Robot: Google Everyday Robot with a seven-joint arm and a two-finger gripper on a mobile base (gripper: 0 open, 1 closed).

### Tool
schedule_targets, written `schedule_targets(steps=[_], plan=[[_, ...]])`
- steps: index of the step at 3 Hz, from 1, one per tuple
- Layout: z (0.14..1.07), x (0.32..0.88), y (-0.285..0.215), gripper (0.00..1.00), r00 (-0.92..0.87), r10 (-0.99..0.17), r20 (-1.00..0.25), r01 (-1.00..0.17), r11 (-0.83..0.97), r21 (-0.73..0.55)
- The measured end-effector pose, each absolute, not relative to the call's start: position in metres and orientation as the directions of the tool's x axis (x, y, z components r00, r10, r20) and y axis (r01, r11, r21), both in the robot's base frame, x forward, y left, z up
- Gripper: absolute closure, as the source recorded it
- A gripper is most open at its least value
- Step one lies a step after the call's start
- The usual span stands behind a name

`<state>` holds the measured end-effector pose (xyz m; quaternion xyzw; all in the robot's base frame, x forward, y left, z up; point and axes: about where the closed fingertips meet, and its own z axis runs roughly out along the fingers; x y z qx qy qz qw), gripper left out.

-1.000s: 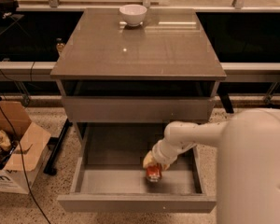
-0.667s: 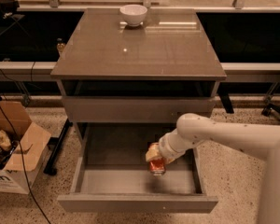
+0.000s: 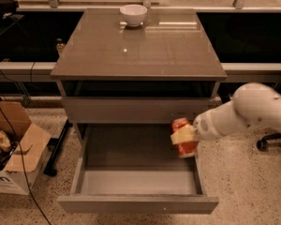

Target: Pick coke can from middle drawer and place on counter

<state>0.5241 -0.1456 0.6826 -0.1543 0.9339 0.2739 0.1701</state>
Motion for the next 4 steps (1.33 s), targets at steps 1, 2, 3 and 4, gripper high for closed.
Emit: schedule_targets(steps=[1, 2, 3, 4], plan=[[0.768, 0.535, -0.175, 1.0, -0.78, -0.286, -0.557, -0.532, 0.772, 0.349], [0.85, 0.559, -0.19, 1.0, -0.655, -0.383, -0.652, -0.638, 0.742, 0.206], [0.887, 0.573, -0.198, 1.0, -0.612, -0.364, -0.702, -0.64, 0.749, 0.169], [0.887, 0.573, -0.198, 1.0, -0.612, -0.364, -0.702, -0.64, 0.749, 0.169]])
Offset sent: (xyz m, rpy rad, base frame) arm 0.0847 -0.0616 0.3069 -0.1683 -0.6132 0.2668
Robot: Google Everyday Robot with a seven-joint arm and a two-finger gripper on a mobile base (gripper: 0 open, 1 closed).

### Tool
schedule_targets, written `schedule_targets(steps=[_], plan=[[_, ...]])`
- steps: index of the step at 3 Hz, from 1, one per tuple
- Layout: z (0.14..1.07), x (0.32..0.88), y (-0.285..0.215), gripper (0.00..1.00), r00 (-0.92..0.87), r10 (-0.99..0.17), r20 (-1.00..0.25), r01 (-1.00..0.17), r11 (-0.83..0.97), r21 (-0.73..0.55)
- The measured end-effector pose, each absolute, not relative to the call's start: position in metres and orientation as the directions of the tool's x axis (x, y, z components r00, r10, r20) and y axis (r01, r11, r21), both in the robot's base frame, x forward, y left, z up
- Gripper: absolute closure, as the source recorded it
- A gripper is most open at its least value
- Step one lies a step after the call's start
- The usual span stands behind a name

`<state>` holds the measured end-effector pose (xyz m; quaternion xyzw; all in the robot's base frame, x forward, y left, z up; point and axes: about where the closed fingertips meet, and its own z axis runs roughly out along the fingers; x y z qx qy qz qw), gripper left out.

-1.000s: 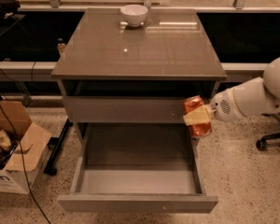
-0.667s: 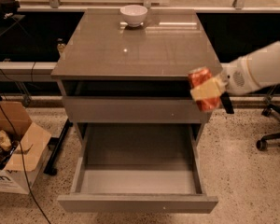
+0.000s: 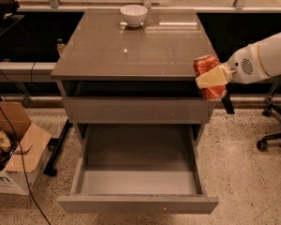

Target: Pick coke can from middle drawer and place on counter

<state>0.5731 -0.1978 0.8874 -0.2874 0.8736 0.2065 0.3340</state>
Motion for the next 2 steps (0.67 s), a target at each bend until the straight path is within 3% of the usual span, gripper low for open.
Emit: schedule_targets(steps=[1, 2], plan=[[0.884, 0.591, -0.187, 1.0, -0.584, -0.353, -0.731, -0.639, 0.755, 0.146], [0.879, 0.644, -0.161, 1.0, -0.523, -0.366, -0.77, -0.671, 0.734, 0.107]])
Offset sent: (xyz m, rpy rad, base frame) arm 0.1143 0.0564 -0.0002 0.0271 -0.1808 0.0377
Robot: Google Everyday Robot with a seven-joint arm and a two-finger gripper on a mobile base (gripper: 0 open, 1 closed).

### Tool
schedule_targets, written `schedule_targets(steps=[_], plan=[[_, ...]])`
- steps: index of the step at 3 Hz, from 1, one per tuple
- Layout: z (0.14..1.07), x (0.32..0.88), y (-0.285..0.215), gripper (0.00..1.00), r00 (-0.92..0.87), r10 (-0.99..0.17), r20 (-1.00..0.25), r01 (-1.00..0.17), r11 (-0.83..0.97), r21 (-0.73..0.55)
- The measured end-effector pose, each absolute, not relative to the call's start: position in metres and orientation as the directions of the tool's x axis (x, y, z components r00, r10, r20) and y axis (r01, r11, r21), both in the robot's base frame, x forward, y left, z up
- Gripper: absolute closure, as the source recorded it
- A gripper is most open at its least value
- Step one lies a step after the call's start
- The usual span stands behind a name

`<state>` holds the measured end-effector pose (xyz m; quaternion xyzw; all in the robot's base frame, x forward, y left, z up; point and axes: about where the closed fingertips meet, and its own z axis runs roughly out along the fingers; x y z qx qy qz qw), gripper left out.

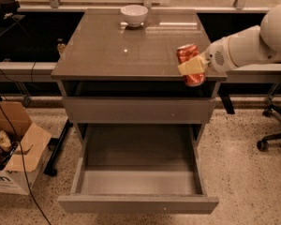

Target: Pick coke can from middle drawer and place on counter

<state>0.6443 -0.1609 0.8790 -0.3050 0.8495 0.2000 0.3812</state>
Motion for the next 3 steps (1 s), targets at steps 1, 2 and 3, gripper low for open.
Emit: schedule_targets(steps=[1, 2, 3], plan=[[0.88, 0.682, -0.137, 1.0, -0.48, -0.381, -0.79, -0.703, 0.706, 0.087], [0.881, 0.722, -0.118, 0.81, -0.453, -0.401, -0.796, -0.721, 0.69, 0.063], [0.878, 0.77, -0.096, 0.5, -0.443, -0.421, -0.792, -0.733, 0.678, 0.05]])
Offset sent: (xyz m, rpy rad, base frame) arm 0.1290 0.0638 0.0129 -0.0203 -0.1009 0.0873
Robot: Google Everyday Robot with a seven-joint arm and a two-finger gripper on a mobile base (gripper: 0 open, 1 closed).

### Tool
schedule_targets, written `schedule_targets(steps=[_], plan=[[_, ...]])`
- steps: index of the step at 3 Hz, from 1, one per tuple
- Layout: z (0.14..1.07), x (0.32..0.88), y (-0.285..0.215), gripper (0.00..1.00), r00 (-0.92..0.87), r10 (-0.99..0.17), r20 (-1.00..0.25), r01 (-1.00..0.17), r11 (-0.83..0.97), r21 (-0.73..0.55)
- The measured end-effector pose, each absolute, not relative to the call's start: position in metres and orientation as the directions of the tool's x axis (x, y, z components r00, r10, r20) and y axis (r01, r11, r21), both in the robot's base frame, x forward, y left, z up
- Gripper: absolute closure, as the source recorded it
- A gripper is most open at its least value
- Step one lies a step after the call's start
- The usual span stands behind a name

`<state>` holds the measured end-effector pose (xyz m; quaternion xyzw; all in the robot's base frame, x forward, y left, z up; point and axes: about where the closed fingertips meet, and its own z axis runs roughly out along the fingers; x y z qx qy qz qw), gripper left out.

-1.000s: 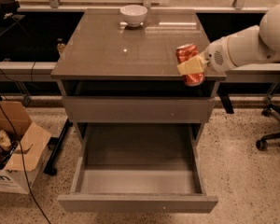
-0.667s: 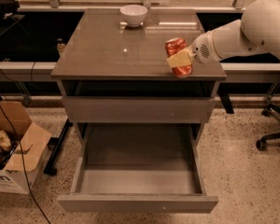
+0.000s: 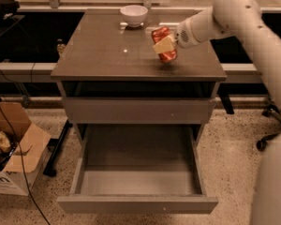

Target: Pick coke can from middle drawer and place on counter

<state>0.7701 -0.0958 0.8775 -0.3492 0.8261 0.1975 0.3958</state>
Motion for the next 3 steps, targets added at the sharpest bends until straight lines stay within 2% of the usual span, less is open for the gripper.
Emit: schedule_targets(steps=[2, 3], plan=[[0.86, 0.822, -0.065, 0.04, -0.464, -0.437, -0.77, -0.737, 0.673, 0.062], [0.869, 0.828, -0.065, 0.0, -0.453, -0.429, -0.782, -0.735, 0.676, 0.054]])
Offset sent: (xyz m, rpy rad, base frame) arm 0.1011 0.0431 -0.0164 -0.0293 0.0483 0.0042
